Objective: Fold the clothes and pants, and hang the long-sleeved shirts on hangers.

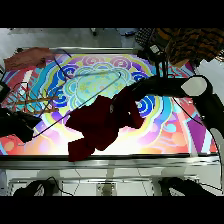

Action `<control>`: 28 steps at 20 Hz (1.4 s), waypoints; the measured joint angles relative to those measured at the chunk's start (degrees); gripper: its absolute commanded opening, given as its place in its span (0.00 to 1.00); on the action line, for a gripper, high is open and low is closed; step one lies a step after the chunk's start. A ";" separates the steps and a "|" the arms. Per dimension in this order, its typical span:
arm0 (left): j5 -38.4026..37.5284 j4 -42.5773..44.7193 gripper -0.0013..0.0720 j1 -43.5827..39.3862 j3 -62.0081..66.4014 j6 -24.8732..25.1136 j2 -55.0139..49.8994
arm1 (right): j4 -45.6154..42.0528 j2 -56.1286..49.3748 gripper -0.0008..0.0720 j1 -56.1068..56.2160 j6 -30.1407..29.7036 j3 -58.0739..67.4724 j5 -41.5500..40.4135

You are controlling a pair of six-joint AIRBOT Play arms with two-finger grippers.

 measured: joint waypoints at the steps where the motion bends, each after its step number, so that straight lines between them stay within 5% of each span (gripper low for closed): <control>1: 0.31 1.73 0.05 -1.14 0.04 -0.72 -0.02 | -0.57 0.00 0.07 -1.11 1.40 0.13 -0.31; 28: 9.49 5.81 0.06 -6.19 0.11 -0.17 20.09 | -0.15 0.00 0.07 -7.93 10.47 0.37 -1.03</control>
